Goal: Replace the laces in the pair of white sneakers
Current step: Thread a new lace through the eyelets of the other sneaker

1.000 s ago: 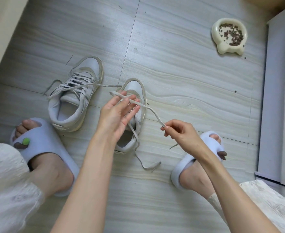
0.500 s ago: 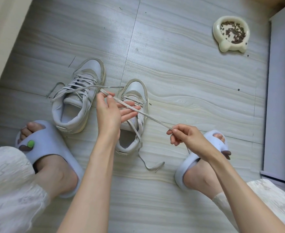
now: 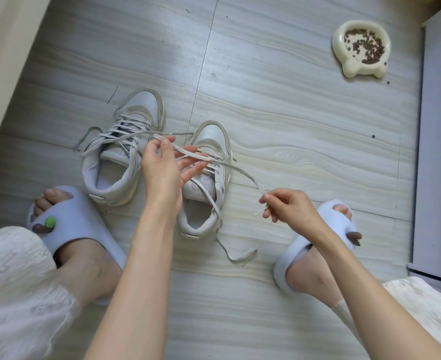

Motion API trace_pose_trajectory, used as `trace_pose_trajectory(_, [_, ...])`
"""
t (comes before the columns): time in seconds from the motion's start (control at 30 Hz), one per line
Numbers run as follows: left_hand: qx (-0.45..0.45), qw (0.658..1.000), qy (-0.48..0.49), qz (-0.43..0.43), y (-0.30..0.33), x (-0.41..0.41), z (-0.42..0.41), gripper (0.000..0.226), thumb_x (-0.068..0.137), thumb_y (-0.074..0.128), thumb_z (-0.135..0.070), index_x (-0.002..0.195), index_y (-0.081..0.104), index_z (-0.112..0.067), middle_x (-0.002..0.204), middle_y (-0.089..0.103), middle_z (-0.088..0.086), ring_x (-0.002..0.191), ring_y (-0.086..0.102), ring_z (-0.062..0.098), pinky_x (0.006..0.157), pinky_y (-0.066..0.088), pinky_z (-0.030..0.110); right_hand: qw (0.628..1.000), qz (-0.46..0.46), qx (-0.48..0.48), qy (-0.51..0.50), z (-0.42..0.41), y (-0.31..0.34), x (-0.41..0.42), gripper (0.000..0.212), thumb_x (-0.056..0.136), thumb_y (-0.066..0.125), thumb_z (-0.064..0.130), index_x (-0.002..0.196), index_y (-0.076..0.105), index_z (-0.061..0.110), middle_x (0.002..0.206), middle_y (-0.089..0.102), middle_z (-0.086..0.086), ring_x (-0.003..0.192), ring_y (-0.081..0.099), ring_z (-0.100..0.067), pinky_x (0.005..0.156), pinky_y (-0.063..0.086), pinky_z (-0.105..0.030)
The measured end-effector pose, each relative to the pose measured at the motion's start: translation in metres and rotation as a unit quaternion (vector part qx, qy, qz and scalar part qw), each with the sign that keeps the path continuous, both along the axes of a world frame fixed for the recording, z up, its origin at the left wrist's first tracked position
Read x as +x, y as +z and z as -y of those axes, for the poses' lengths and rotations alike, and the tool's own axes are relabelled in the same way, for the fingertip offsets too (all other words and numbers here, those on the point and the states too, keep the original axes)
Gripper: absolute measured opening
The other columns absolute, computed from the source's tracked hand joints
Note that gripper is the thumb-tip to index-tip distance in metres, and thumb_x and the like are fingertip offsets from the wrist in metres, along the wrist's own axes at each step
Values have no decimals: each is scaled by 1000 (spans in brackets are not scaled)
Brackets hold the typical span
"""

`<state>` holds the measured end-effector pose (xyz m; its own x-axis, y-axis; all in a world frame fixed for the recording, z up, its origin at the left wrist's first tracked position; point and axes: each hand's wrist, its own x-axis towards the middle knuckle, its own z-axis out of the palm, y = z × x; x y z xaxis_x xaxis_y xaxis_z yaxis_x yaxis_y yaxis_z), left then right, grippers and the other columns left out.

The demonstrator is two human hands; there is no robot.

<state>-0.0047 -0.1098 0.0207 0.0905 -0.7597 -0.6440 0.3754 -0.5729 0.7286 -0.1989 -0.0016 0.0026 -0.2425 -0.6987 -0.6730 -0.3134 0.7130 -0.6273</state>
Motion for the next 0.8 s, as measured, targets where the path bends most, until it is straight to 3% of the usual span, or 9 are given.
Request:
trace_pose_trajectory(0.17, [20,999,-37,-32,-2,-6,2,19,102,31,-14,102,49,-8,87,62,14,76,66,23,69,59,29,994,48,-36,-88,13,0,9,16,91,59,18,81,71,17,44,51,3,42,39,-7,44,32,-13])
trace_pose_trajectory(0.27, [35,983,-150,96,-19,-12,-8,19,98,42,-14,112,55,-9,89,65,5,84,63,20,80,53,27,988,99,-46,-112,22,-1,14,19,94,53,12,81,67,11,59,63,-1,48,52,-7,47,36,-17])
trace_pose_trajectory(0.33, [0,942,-251,223,-28,-15,-19,19,92,54,-16,108,63,-13,98,69,6,96,64,24,90,48,34,983,122,-50,-124,28,-2,16,20,95,51,11,80,64,9,67,66,-3,54,56,-8,51,39,-18])
trace_pose_trajectory(0.4, [-35,887,-327,323,-28,-20,-30,26,86,63,-22,109,66,-10,104,69,6,101,62,21,93,46,30,982,128,-54,-131,33,-4,19,15,92,56,13,78,60,10,67,65,-3,57,55,-10,51,39,-18])
trace_pose_trajectory(0.53, [-78,827,-391,397,-30,-25,-38,29,78,71,-30,97,67,-9,94,70,5,93,63,21,85,45,31,987,93,-50,-118,42,-11,28,19,86,66,17,73,53,13,59,62,-2,50,48,-10,48,35,-17])
trace_pose_trajectory(0.6, [-70,823,-399,398,-31,-25,-36,22,78,69,-21,98,68,-13,97,71,4,96,63,21,85,45,29,988,91,-49,-114,47,-15,33,21,85,66,14,73,49,13,56,61,-2,46,47,-10,46,35,-16])
trace_pose_trajectory(0.73, [-38,861,-363,354,-29,-25,-34,23,81,62,-7,102,69,-9,101,71,6,98,64,20,85,44,23,992,94,-31,-76,53,-23,39,15,84,64,4,83,51,13,62,66,-5,50,55,-13,49,40,-20])
trace_pose_trajectory(0.8, [-12,883,-344,319,-32,-24,-33,27,81,61,-4,106,68,-8,103,70,6,100,64,18,90,46,23,995,82,-23,-47,55,-27,40,13,84,63,3,79,57,13,64,66,-6,52,58,-13,52,42,-20])
